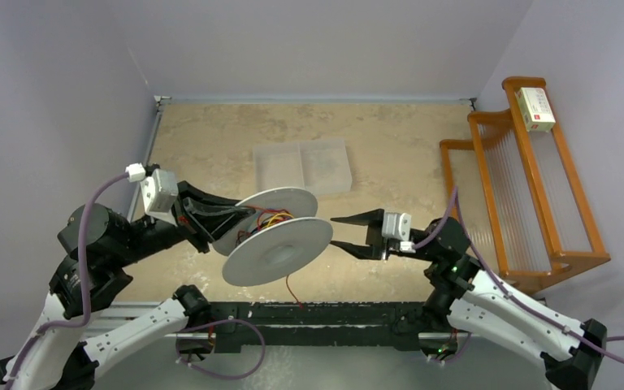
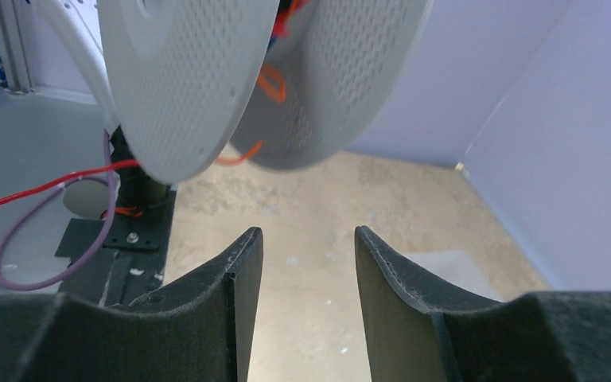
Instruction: Wrap the cables
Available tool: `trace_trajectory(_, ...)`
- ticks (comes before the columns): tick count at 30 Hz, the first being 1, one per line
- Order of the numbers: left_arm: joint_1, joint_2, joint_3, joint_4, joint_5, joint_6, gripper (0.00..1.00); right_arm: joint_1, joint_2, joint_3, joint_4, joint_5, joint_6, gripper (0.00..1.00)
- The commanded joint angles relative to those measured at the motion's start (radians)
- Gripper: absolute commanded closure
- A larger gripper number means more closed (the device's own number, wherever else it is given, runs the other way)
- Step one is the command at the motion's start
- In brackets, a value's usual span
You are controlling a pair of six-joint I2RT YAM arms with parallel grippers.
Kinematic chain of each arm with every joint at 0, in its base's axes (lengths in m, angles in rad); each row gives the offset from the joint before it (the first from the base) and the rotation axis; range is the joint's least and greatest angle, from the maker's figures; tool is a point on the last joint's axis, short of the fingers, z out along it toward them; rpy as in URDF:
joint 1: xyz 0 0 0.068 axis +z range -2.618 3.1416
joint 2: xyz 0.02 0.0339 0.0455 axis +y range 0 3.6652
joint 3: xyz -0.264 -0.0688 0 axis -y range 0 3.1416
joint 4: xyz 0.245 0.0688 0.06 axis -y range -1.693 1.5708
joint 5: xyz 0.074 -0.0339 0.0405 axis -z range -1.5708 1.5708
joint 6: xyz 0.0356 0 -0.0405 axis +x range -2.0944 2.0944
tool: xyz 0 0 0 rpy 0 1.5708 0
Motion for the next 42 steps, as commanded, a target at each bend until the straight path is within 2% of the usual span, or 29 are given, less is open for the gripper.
trace_trajectory(1, -0.004, -0.028, -0.033, 0.219, 0.088, -0.129, 1.00, 0.002, -0.030, 0.091, 0.008, -0.101, -0.131, 0.51)
trace_trajectory(7, -0.004, -0.024, -0.039, 0.335, 0.148, -0.236, 1.00, 0.002, -0.118, 0.070, 0.066, -0.128, -0.314, 0.49)
trace_trajectory(12, -0.004, -0.017, -0.044, 0.344, 0.136, -0.271, 1.00, 0.002, -0.143, 0.093, 0.070, -0.155, -0.398, 0.48)
trace_trajectory(21, -0.004, 0.005, -0.087, 0.418, 0.093, -0.320, 1.00, 0.003, -0.090, 0.144, 0.114, -0.248, -0.458, 0.47)
trace_trajectory(31, -0.004, 0.006, -0.092, 0.389, 0.050, -0.300, 1.00, 0.002, -0.148, 0.181, 0.048, -0.229, -0.516, 0.46)
trace_trajectory(42, -0.004, 0.030, -0.135, 0.530, 0.105, -0.382, 1.00, 0.003, -0.072, 0.188, 0.130, -0.303, -0.523, 0.46)
